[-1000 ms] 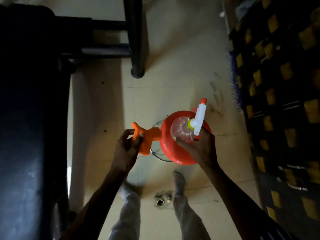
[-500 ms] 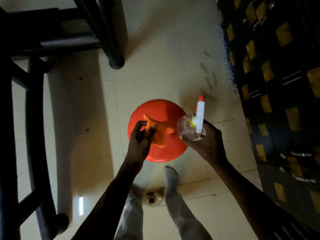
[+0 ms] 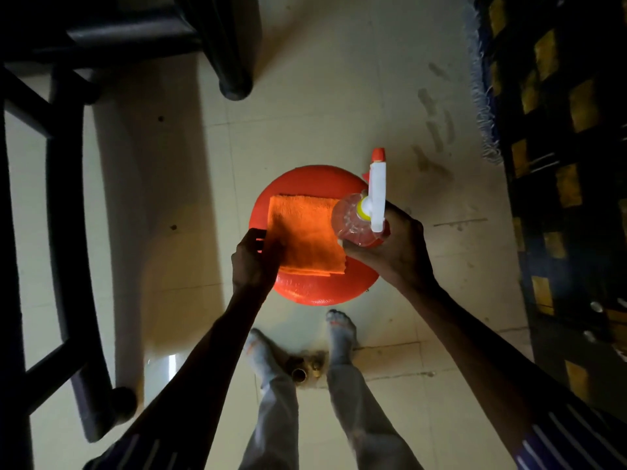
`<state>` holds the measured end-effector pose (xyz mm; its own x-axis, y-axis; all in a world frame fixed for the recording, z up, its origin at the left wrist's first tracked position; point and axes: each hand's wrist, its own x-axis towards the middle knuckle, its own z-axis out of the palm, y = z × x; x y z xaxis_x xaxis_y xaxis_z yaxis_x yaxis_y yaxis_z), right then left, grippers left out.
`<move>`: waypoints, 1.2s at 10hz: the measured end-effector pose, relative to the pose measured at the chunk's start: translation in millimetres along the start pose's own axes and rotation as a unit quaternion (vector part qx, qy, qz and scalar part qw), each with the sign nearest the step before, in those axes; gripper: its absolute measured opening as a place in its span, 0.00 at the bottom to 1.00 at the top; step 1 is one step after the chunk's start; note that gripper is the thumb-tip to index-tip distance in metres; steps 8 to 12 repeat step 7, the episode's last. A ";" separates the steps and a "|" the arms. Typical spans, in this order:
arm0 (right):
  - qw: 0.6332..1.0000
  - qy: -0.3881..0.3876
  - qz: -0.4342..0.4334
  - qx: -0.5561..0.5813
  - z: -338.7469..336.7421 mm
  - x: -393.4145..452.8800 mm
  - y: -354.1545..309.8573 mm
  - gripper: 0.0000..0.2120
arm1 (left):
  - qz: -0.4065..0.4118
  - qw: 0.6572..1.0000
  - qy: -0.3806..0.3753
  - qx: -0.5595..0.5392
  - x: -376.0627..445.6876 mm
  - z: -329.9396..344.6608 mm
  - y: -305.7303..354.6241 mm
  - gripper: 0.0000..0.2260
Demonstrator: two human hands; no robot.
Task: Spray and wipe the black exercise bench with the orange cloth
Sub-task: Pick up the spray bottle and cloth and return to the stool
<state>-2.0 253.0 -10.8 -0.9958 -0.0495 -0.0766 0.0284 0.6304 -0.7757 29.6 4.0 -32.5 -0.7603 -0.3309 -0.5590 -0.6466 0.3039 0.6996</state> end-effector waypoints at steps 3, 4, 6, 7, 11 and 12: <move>0.997 -0.043 0.045 0.052 7.1 -6.3 11.7 0.47 | 0.033 0.993 0.037 0.109 -17.0 -8.4 -3.6 0.15; 0.997 -0.058 0.038 0.036 1.9 -3.9 10.7 0.48 | 0.057 0.990 0.044 0.122 -25.2 -10.1 -2.7 0.15; 0.995 -0.076 0.048 0.038 -10.0 -5.7 -6.1 0.48 | 0.115 0.976 0.052 0.178 -45.2 -9.2 14.8 0.20; 0.996 -0.066 0.051 0.027 -16.9 -10.9 -17.0 0.46 | 0.134 0.973 0.028 0.185 -62.8 -7.7 33.1 0.23; 0.996 -0.066 0.051 0.027 -16.9 -10.9 -17.0 0.46 | 0.134 0.973 0.028 0.185 -62.8 -7.7 33.1 0.23; 0.996 -0.066 0.051 0.027 -16.9 -10.9 -17.0 0.46 | 0.134 0.973 0.028 0.185 -62.8 -7.7 33.1 0.23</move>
